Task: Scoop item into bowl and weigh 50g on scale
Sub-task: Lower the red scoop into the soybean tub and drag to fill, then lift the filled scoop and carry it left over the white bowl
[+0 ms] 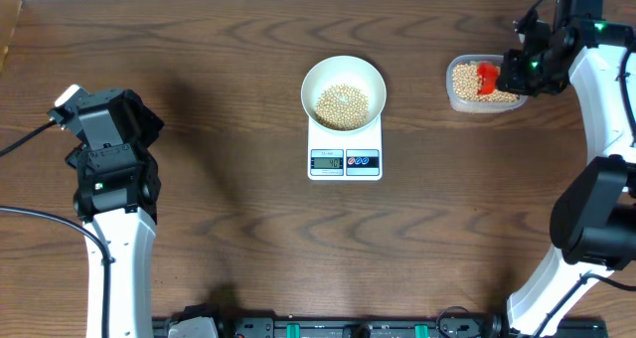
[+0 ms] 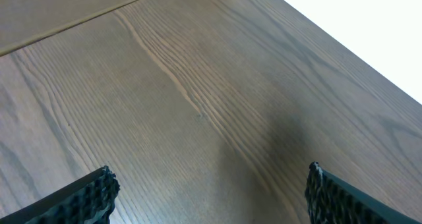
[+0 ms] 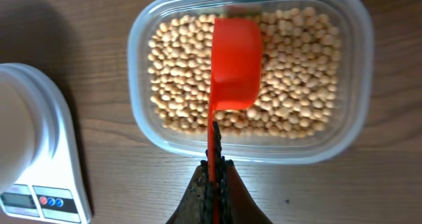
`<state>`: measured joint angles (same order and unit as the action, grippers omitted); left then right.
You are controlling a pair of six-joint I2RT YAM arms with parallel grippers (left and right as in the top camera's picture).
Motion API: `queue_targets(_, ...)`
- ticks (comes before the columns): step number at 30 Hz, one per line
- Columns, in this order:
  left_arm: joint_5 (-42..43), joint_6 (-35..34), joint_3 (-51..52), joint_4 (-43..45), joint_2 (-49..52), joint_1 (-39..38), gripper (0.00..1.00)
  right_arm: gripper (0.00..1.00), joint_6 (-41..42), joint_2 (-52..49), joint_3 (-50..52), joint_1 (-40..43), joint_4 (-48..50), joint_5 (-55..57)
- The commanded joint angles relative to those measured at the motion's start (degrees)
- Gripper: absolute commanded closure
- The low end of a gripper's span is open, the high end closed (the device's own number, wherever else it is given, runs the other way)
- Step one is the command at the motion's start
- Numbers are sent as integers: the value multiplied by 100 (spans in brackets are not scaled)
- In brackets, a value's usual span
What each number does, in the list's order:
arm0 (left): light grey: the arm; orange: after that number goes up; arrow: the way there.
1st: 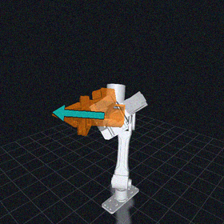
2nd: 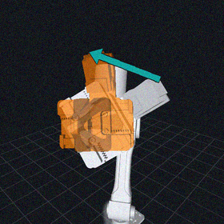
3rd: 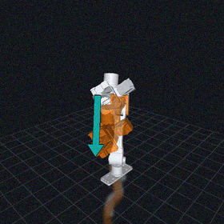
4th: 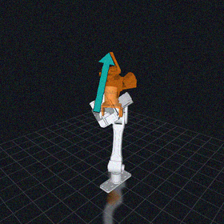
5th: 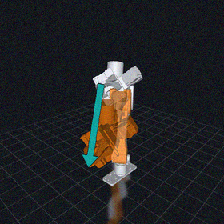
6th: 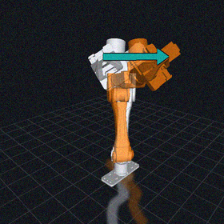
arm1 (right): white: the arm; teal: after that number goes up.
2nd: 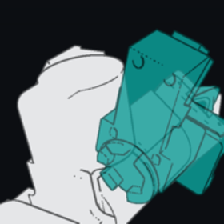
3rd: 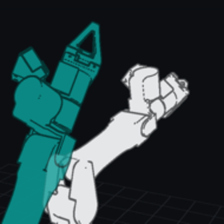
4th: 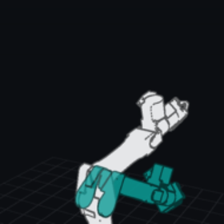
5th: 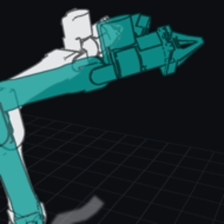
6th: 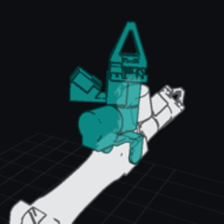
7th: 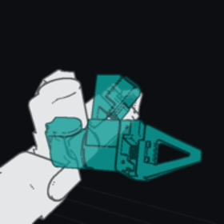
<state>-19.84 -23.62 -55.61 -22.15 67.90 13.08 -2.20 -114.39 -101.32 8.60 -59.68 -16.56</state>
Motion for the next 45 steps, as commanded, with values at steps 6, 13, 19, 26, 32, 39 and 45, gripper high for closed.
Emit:
queue_targets(6,-81,-9,0,-9,37,24,7,99,-85,-264,-85,-26,7,-896)
queue_targets(13,-81,-7,0,-9,37,24,7,99,-83,-262,-85,361,-26,-1384)
queue_targets(19,-81,-7,0,-9,37,24,7,99,-142,-262,-85,743,-57,-1526)
queue_targets(26,-81,-7,0,-9,37,24,7,99,-481,-262,-85,1209,-105,-2400)
queue_targets(32,-81,-7,0,-9,37,24,7,99,-629,-262,-85,1403,-162,-2850)
queue_targets(39,-81,-7,0,-9,37,24,7,99,-717,-262,-85,1521,-146,-3595)
queue_targets(45,-81,-7,0,-9,37,24,7,99,-732,-262,-85,1495,-83,-4562)
